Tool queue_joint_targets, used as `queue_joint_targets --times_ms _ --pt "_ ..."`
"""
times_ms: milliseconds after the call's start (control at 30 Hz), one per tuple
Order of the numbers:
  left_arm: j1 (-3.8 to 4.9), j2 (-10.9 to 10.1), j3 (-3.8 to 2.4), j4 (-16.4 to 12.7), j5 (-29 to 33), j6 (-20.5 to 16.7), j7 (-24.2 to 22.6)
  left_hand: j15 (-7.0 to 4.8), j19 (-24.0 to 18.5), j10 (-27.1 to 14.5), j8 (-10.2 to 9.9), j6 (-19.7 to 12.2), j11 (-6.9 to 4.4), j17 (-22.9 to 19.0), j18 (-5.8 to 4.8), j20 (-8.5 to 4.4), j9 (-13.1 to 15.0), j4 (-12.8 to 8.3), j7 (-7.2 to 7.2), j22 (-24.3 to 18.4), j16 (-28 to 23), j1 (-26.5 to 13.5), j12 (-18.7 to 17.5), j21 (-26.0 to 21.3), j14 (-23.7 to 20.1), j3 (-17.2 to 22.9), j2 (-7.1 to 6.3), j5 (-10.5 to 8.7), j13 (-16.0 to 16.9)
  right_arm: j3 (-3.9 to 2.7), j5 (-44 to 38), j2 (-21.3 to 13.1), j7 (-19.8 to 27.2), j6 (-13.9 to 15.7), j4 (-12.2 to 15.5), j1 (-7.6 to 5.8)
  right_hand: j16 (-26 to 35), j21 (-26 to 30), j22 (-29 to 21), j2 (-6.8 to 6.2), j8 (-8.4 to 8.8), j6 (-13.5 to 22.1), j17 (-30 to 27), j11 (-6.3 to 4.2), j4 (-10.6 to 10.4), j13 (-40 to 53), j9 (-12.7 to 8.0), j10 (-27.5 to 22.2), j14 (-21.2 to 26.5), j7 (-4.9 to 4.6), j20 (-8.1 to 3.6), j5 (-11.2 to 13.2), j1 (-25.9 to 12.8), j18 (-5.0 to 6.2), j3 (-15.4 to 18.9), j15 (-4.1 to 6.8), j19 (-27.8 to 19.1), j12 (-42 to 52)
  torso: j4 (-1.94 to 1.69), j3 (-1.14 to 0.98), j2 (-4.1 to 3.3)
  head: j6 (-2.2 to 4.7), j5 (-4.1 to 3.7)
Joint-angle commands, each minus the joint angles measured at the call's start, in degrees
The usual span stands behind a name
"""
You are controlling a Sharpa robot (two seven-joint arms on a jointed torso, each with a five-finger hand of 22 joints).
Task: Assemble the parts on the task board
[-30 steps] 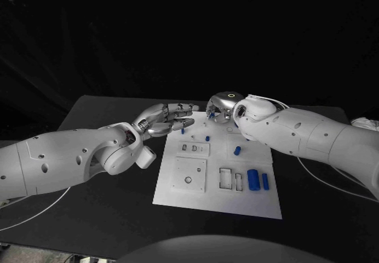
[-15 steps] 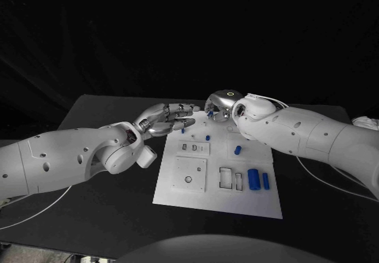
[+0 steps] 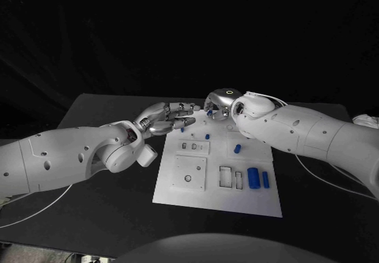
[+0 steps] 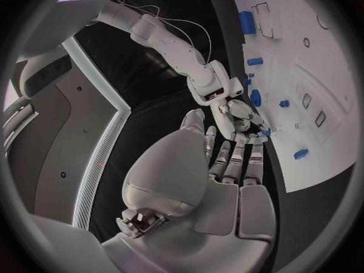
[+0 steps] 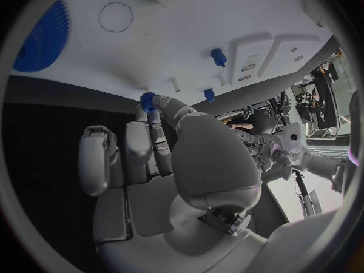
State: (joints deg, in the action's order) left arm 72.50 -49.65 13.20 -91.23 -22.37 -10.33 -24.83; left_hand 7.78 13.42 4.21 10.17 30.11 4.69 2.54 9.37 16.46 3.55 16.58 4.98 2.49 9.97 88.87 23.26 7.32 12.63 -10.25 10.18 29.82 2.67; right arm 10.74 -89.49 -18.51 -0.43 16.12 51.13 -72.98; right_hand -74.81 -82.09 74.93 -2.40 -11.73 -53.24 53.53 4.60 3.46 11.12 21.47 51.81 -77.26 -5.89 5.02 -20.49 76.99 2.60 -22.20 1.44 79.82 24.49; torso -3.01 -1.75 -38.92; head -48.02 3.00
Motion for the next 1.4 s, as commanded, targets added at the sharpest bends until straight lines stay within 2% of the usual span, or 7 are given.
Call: queue_joint_targets --times_ms 33,233,500,1033,1167,1333,1400 --pt "0.08 0.13 -0.05 0.01 -0.04 0.49 -0.16 0.03 -0.25 -0.15 0.38 0.49 -0.44 -0.03 0.74 0.18 0.09 -0.05 0.21 -0.02 -0.08 0.27 0.11 -0.23 -0.1 -0.36 0.16 0.05 -0.01 0.03 -0.54 0.48 -0.43 -1.84 -0.66 0.03 0.32 0.27 5.94 -0.02 0.42 0.47 -0.09 -0.78 0.06 -0.07 0.1 0.42 0.3 -0.06 0.02 0.21 0.4 0.62 -0.22 -0.05 -0.44 -0.24 0.15 -0.03 -0.03 0.17 -0.24" --pt "0.08 0.11 -0.05 0.14 0.1 0.54 -0.06 0.03 -0.23 -0.14 0.45 0.63 -0.45 -0.03 0.75 0.18 0.11 -0.05 0.26 -0.01 -0.05 0.29 0.16 -0.22 -0.07 -0.35 0.16 0.06 -0.01 0.03 -0.55 1.17 -0.38 -2.15 -1.61 0.03 0.41 0.36 5.87 0.0 0.54 0.6 -0.22 -0.81 0.01 -0.08 0.11 0.31 0.4 0.0 0.03 0.33 0.4 0.64 -0.24 -0.06 -0.53 -0.37 0.07 -0.14 -0.06 0.2 -0.3" --pt "0.08 0.17 -0.04 0.13 0.34 0.69 0.15 0.14 -0.16 -0.09 0.9 1.58 -0.47 0.0 0.76 0.18 0.21 -0.04 0.6 0.0 0.07 0.36 0.24 -0.18 0.07 -0.37 0.2 0.09 0.0 0.03 -0.52 2.13 0.0 -1.86 -3.06 0.1 0.37 0.34 5.97 0.07 0.75 0.83 -0.02 -0.9 -0.1 -0.09 0.14 0.07 0.41 0.14 0.03 0.54 0.38 0.61 -0.27 -0.05 -0.45 -0.62 0.17 -0.16 -0.16 0.34 -0.29" --pt "0.08 0.34 -0.04 0.23 0.51 0.8 0.32 0.17 -0.14 -0.08 1.03 1.87 -0.43 0.01 0.76 0.19 0.24 -0.04 0.67 0.01 0.12 0.38 0.27 -0.17 0.13 -0.37 0.2 0.09 0.01 0.03 -0.4 2.4 0.0 -2.4 -2.41 0.16 0.76 0.76 5.69 -0.21 1.59 1.94 -0.72 -0.85 -0.4 -0.05 0.05 -0.35 0.8 0.6 0.03 0.94 0.09 0.73 -0.13 -0.05 -0.85 -1.1 0.32 -0.23 -0.21 0.17 -0.05" --pt "0.08 0.37 -0.04 0.26 0.52 0.82 0.37 0.17 -0.14 -0.08 1.03 1.87 -0.43 0.01 0.76 0.19 0.24 -0.04 0.67 0.01 0.12 0.38 0.27 -0.17 0.13 -0.37 0.2 0.09 0.01 0.03 -0.39 2.27 -0.49 -3.19 -2.34 0.22 1.93 1.9 4.77 -0.81 3.51 4.74 -2.65 -0.41 -0.83 -0.58 -0.58 -3.66 1.92 1.4 0.24 2.42 -0.45 1.04 -0.17 -0.41 -2.03 -3.17 0.37 -0.26 -0.21 0.19 -0.03" --pt "0.08 0.38 -0.04 0.34 0.5 0.84 0.4 0.17 -0.14 -0.08 1.03 1.87 -0.43 0.01 0.76 0.19 0.24 -0.04 0.67 0.01 0.12 0.38 0.27 -0.17 0.13 -0.37 0.2 0.09 0.01 0.03 0.07 2.0 -0.78 -3.84 -2.15 0.33 5.11 4.89 2.42 -1.75 7.27 10.45 -7.45 -0.03 -1.59 -1.77 -2.53 -11.75 4.72 3.55 0.76 7.94 -1.35 1.83 1.26 -0.88 -4.9 -7.58 0.43 -0.26 -0.25 0.18 0.04" --pt "0.08 0.41 -0.04 0.4 0.57 0.84 0.4 0.17 -0.14 -0.08 1.03 1.87 -0.43 0.01 0.76 0.19 0.24 -0.04 0.67 0.01 0.12 0.38 0.27 -0.17 0.13 -0.37 0.2 0.09 0.01 0.03 0.38 1.84 -0.71 -3.65 -2.05 0.37 5.67 5.51 2.07 -1.76 7.89 11.74 -8.19 0.06 -1.87 -1.85 -3.12 -13.48 5.18 3.92 0.91 9.21 -1.55 1.95 2.23 -0.98 -5.26 -8.34 0.43 -0.27 -0.26 0.18 0.04"
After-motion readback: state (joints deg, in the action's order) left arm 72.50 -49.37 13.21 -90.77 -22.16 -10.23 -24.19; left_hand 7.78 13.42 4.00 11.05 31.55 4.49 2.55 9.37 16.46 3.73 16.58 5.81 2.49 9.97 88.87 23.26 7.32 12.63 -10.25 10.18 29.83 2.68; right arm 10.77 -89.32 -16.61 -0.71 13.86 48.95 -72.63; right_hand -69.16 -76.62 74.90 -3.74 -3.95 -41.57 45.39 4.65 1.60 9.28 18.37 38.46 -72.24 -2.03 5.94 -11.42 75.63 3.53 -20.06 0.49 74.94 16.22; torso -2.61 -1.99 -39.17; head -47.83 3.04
